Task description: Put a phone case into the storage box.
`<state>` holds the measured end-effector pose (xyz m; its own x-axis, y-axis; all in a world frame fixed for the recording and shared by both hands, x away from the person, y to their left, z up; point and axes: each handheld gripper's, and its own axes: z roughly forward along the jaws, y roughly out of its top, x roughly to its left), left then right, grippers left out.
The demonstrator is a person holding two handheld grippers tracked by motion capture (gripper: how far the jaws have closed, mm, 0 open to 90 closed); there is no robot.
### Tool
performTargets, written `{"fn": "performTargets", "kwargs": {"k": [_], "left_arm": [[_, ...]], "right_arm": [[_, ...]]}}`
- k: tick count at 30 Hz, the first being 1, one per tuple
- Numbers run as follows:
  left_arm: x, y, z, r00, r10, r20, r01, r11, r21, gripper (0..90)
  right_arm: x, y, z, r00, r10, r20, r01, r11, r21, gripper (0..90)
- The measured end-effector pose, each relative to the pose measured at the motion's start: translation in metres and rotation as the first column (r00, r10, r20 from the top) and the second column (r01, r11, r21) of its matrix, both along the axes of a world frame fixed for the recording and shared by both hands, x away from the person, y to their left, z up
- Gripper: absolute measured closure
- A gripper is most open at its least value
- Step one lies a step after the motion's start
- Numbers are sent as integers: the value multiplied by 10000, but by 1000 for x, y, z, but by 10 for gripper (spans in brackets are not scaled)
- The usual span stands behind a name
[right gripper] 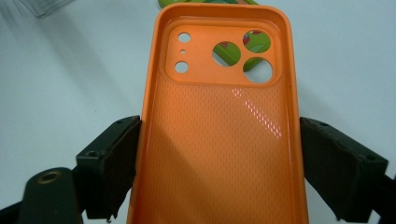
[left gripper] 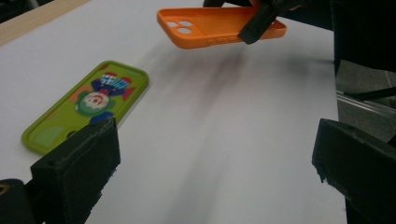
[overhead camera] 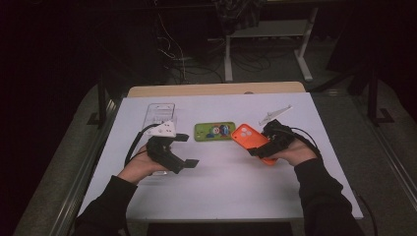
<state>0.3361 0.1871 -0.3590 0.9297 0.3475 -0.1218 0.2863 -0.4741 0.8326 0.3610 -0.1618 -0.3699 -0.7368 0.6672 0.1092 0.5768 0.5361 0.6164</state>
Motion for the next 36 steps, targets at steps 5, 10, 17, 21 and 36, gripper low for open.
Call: {"fn": "performTargets", "kwargs": {"k": [5,10,17,21,36], "left_arm": [[8,-16,0,9998,-215,6,215,9997,-67,8],[14,-31,-3,9980,-629,46,629,9979,172,9],[13,-42,-8,9907,-1354,164,1342,9891,597,9],[11,-44,-7,9863,-1632,223,1616,9851,589,8],[0,-54,1,9672,-2493,483,2459,9670,663,8]], "right_arm": [[2,1,3,9998,196,94,-196,9998,-9,147],[4,4,2,9963,834,189,-832,9965,-87,147],[2,8,-1,9770,2067,532,-2065,9784,-101,147],[0,8,2,9688,2394,648,-2395,9709,-66,147],[-15,39,-4,8831,4619,822,-4619,8867,-205,147]]}}
